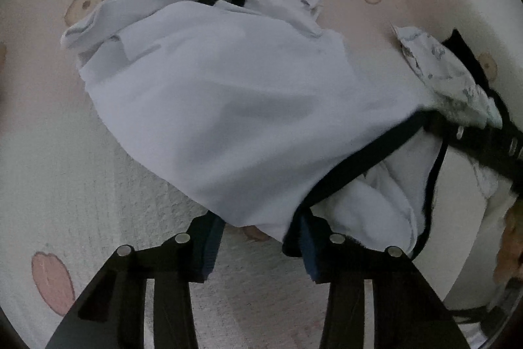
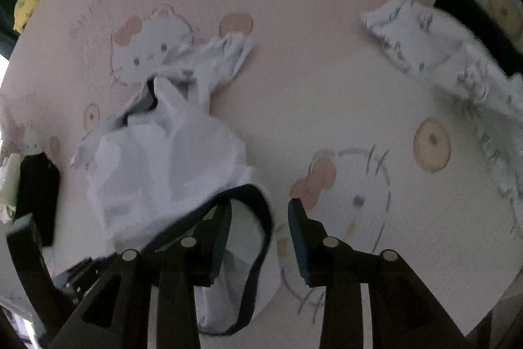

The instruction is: Fold clothes

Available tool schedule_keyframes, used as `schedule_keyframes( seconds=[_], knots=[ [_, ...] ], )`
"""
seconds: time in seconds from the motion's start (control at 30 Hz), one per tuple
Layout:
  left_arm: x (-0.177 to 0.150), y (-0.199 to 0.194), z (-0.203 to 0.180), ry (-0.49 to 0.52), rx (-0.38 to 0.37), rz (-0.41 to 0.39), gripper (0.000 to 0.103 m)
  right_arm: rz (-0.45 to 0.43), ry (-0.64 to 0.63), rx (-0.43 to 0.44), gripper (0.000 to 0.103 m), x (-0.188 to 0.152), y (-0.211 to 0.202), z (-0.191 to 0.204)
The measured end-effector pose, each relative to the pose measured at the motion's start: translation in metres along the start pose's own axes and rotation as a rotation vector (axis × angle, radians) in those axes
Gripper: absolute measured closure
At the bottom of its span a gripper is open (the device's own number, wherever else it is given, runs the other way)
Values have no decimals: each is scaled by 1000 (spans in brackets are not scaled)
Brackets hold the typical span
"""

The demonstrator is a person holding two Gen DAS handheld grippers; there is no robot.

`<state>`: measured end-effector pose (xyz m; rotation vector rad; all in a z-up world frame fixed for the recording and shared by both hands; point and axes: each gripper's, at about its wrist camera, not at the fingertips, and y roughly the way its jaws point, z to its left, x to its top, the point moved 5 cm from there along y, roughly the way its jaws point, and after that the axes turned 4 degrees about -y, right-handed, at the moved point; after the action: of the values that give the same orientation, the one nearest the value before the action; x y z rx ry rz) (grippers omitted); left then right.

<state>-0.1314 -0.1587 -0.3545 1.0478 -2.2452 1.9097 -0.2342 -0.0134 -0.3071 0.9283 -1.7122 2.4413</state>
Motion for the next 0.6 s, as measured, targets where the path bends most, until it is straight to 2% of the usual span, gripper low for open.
schedule_keyframes(
  seconds=[0.2, 0.33, 0.5, 0.6],
  knots=[
    [-3, -6, 5, -85, -4, 18, 66, 63, -21, -21, 63, -16, 12, -5],
    [-1, -11, 3, -118, -36, 21, 66, 79, -9, 3, 63, -18, 14, -5],
    [3, -26, -5, -93, -43, -4, 66, 98, 13, 87, 60, -22, 19, 3],
    [-5, -39, -2, -43, -12, 10, 64, 53, 24, 71, 62, -23, 20, 2]
  ],
)
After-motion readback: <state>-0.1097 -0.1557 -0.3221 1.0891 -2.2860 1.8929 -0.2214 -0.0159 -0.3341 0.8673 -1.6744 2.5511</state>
